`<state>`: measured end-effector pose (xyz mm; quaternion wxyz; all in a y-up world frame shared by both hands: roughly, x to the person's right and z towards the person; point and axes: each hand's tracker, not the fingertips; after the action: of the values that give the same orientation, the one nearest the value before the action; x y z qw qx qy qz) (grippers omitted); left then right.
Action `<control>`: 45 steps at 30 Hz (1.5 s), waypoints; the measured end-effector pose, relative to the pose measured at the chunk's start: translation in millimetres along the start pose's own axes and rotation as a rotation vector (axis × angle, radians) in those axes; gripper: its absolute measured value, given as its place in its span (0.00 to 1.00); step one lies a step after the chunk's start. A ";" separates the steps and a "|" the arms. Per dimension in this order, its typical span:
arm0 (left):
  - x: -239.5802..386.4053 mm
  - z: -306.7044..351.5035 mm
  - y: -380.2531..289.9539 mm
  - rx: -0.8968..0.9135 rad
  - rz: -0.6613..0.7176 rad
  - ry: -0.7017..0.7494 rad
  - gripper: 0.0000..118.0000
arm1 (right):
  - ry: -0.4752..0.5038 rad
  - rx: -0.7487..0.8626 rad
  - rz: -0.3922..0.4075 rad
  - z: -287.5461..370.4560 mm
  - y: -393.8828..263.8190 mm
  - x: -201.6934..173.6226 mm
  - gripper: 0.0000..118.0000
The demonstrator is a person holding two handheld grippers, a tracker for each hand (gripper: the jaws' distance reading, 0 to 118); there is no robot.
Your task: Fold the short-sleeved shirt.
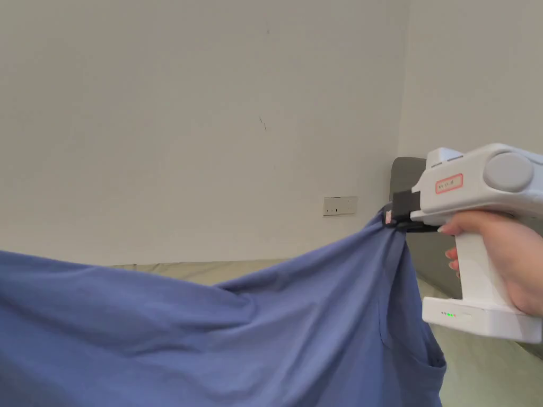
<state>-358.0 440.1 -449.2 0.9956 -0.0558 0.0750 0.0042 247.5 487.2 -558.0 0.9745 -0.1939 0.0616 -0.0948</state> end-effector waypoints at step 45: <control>-69.0 112.9 -333.1 -0.521 0.035 -0.046 0.02 | -0.030 -0.443 -0.016 76.0 -381.7 100.4 0.03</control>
<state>-403.8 121.7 -291.2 0.9488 -0.3090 0.0497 0.0418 295.9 148.0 -347.9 0.9081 -0.4051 0.0648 -0.0839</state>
